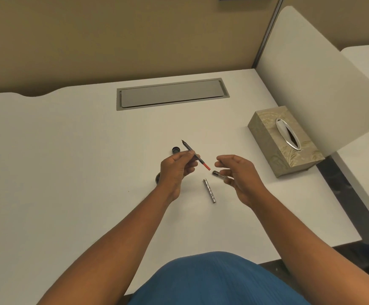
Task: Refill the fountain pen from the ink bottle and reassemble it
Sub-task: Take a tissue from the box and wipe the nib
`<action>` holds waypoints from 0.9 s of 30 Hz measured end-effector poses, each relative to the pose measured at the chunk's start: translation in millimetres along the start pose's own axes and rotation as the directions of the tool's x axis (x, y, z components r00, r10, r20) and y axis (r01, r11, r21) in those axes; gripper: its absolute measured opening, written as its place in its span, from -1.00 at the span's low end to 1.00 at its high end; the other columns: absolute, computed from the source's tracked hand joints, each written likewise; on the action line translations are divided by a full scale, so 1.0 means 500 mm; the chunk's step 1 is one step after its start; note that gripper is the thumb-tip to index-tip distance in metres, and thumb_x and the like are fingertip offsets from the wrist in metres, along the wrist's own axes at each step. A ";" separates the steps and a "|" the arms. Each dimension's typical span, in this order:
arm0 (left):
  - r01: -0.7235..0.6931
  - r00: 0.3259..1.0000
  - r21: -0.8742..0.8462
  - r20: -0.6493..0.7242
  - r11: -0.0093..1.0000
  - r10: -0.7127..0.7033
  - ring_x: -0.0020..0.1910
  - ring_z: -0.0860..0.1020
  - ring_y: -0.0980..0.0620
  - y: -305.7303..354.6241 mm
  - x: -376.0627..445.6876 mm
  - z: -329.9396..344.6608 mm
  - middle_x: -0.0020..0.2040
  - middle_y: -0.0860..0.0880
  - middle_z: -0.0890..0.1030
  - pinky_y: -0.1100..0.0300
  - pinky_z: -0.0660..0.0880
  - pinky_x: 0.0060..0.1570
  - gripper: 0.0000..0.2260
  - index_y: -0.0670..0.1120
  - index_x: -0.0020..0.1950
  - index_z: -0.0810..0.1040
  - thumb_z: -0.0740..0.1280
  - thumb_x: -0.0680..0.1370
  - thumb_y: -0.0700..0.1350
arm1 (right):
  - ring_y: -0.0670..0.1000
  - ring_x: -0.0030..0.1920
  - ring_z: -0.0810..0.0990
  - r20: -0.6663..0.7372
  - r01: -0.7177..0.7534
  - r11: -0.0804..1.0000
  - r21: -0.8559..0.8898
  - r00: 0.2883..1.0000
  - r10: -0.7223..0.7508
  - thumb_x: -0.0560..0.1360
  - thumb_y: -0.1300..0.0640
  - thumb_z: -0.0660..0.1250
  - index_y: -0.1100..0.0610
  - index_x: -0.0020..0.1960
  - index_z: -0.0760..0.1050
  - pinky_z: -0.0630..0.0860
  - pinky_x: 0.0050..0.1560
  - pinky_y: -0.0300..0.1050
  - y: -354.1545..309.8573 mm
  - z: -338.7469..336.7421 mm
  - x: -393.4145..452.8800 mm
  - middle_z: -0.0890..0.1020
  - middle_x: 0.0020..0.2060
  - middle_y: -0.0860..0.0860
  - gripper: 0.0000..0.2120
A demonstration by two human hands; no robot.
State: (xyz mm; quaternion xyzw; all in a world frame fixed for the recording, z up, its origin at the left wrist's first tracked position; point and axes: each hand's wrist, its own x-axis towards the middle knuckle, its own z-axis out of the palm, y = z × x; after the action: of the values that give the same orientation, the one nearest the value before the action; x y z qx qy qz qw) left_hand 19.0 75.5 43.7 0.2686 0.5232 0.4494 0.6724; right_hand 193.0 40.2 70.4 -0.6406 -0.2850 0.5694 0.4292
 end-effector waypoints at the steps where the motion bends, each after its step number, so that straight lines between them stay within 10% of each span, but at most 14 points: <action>1: -0.001 1.000 0.003 0.000 1.000 0.001 -0.17 0.63 0.02 -0.001 0.001 0.006 -0.04 -0.11 0.73 0.23 0.57 -0.15 -0.84 -0.20 0.07 0.67 0.42 0.56 -0.14 | -0.05 -0.25 0.55 -0.008 0.018 1.000 -0.023 1.000 -0.019 0.54 0.11 0.36 0.08 0.00 0.66 0.44 -0.21 -0.15 -0.007 -0.009 0.004 0.71 -0.14 -0.01 -0.88; 10: 0.024 1.000 -0.013 -0.008 1.000 -0.024 -0.19 0.64 0.04 -0.016 0.013 0.077 -0.07 -0.08 0.73 0.20 0.56 -0.11 -0.91 -0.13 -0.03 0.68 0.43 0.55 -0.13 | -0.10 -0.35 0.53 -0.149 0.229 0.920 -0.317 0.946 -0.287 0.51 0.13 0.37 0.05 -0.16 0.60 0.38 -0.35 -0.21 -0.118 -0.170 0.074 0.67 -0.25 -0.04 -0.91; 15: 0.037 0.999 -0.041 -0.011 0.998 -0.037 -0.20 0.62 0.05 -0.029 0.017 0.114 -0.09 -0.06 0.73 0.20 0.55 -0.12 -0.92 -0.12 -0.03 0.68 0.43 0.55 -0.13 | 0.06 -0.16 0.59 -0.214 0.162 0.650 -0.743 0.863 -0.459 0.49 0.08 0.32 0.09 -0.14 0.62 0.40 -0.19 -0.15 -0.155 -0.284 0.149 0.62 -0.26 -0.02 -0.87; 20: 0.034 0.999 -0.035 -0.023 0.999 -0.035 -0.20 0.63 0.07 -0.045 0.015 0.140 -0.07 -0.06 0.73 0.22 0.54 -0.15 -0.91 -0.12 -0.02 0.68 0.43 0.55 -0.11 | 0.18 -0.17 0.57 -0.188 -0.016 0.385 -0.923 0.890 -0.415 0.48 0.02 0.29 0.18 -0.14 0.63 0.43 -0.19 -0.10 -0.158 -0.340 0.209 0.66 -0.24 0.12 -0.75; 27: 0.049 0.998 0.021 -0.040 0.999 -0.048 -0.15 0.63 0.07 -0.052 0.006 0.152 -0.06 -0.04 0.74 0.20 0.52 -0.09 -0.89 -0.09 -0.06 0.70 0.43 0.55 -0.07 | 0.17 -0.12 0.62 -0.163 -0.012 0.390 -0.921 0.920 -0.357 0.44 0.16 0.31 0.15 -0.16 0.65 0.51 -0.14 -0.07 -0.154 -0.344 0.237 0.68 -0.23 0.09 -0.86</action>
State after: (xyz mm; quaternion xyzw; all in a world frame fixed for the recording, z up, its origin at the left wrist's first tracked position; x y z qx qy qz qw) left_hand 99.4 74.9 44.0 0.2541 0.5476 0.4326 0.6697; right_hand 392.5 138.6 77.4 -0.8222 -0.5359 0.1562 0.1117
